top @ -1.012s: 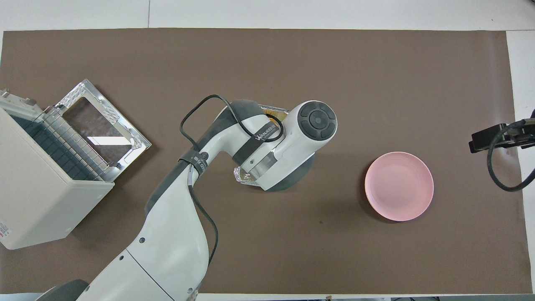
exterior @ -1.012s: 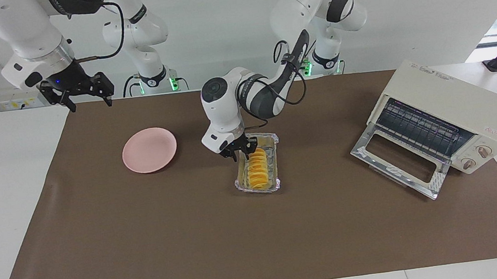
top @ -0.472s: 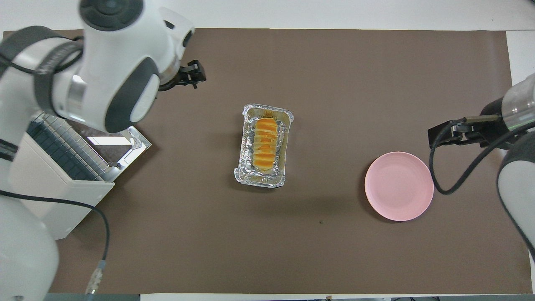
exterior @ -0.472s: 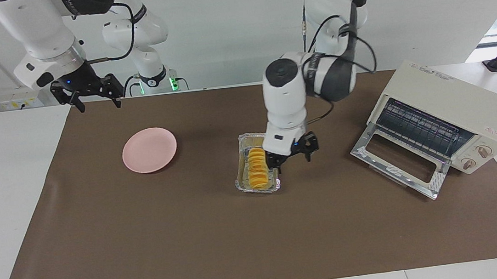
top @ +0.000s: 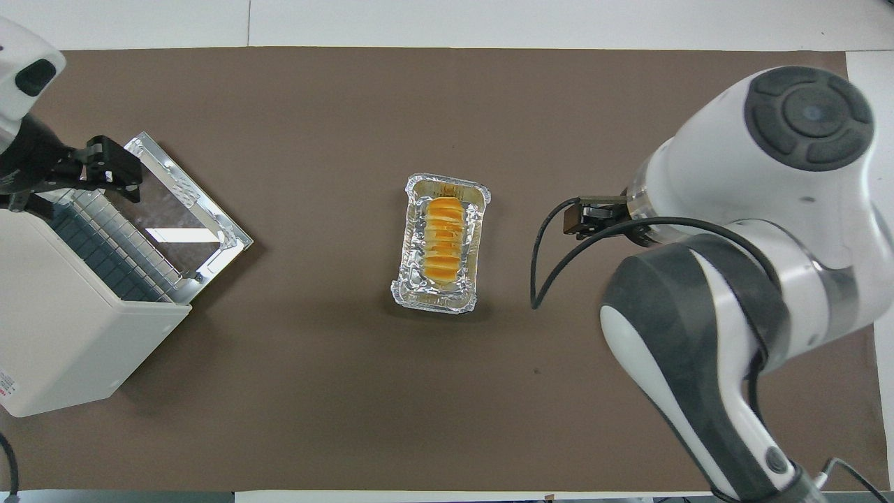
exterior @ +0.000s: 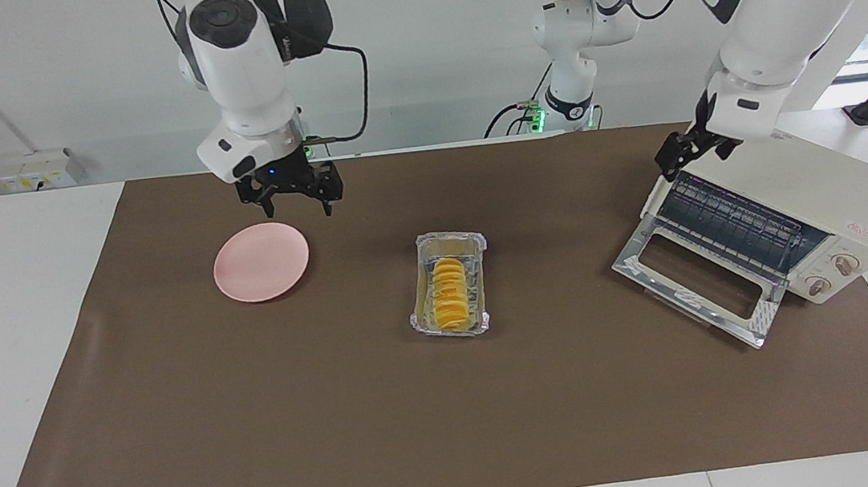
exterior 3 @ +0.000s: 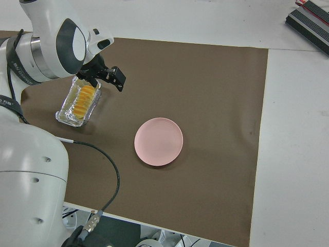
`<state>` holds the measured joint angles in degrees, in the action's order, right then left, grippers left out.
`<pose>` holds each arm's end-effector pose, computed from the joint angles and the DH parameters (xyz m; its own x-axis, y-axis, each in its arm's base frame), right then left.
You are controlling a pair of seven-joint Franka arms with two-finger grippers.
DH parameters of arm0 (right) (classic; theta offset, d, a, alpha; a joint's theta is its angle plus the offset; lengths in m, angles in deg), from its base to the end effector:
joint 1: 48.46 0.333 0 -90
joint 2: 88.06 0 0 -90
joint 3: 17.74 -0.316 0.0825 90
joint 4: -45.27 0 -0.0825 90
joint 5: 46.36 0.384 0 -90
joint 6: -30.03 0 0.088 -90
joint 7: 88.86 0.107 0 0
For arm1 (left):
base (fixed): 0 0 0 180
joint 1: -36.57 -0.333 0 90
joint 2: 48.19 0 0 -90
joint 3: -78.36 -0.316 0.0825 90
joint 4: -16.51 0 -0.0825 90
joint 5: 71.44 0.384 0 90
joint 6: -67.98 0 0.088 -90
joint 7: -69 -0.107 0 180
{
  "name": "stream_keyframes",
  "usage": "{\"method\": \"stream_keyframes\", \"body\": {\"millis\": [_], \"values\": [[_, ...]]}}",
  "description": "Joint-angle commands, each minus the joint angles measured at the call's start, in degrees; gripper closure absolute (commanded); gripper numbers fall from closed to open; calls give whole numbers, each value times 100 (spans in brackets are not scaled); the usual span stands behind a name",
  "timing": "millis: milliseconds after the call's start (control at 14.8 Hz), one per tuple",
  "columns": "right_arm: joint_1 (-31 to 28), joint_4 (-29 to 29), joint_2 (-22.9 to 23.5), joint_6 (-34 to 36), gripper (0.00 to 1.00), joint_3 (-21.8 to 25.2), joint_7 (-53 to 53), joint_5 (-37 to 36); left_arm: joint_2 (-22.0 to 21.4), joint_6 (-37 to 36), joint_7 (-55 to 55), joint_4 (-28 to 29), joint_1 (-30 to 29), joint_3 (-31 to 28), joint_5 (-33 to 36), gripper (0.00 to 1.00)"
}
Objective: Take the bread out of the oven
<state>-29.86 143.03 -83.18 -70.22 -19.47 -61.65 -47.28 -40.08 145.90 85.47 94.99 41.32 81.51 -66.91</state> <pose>0.5495 0.2015 0.5268 0.9926 -0.1171 -0.0311 -0.1162 -0.9928 0.0307 0.5717 -0.0669 0.6208 0.9785 0.1651 -0.1237 0.1518 -0.9822 -0.1107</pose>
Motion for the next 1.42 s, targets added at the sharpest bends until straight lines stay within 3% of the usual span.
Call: {"method": "stream_keyframes", "body": {"millis": [0,202,472,944,1079,1214,1349], "values": [[292,-20,451,-476,0,24,617,4,-590,-22,-416,746,-273,37,-197,0],[557,15,838,-960,0,24,1127,4,-967,48,-434,1106,-273,45,-267,0],[1101,-143,1866,-1891,0,24,2226,-75,-1004,330,-443,1213,-230,72,-452,0],[1058,-82,2167,-2271,0,24,2192,-93,-1021,312,-891,1248,-203,46,-575,0],[1058,-29,2175,-2323,14,32,2192,-93,-1039,277,-900,1274,-194,46,-575,0],[1076,181,2141,-2603,38,24,2192,-93,-1048,303,-830,1239,-194,46,-567,0],[1102,296,2114,-2728,100,24,2209,-93,-1048,294,-821,1239,-255,46,-567,0]]}}
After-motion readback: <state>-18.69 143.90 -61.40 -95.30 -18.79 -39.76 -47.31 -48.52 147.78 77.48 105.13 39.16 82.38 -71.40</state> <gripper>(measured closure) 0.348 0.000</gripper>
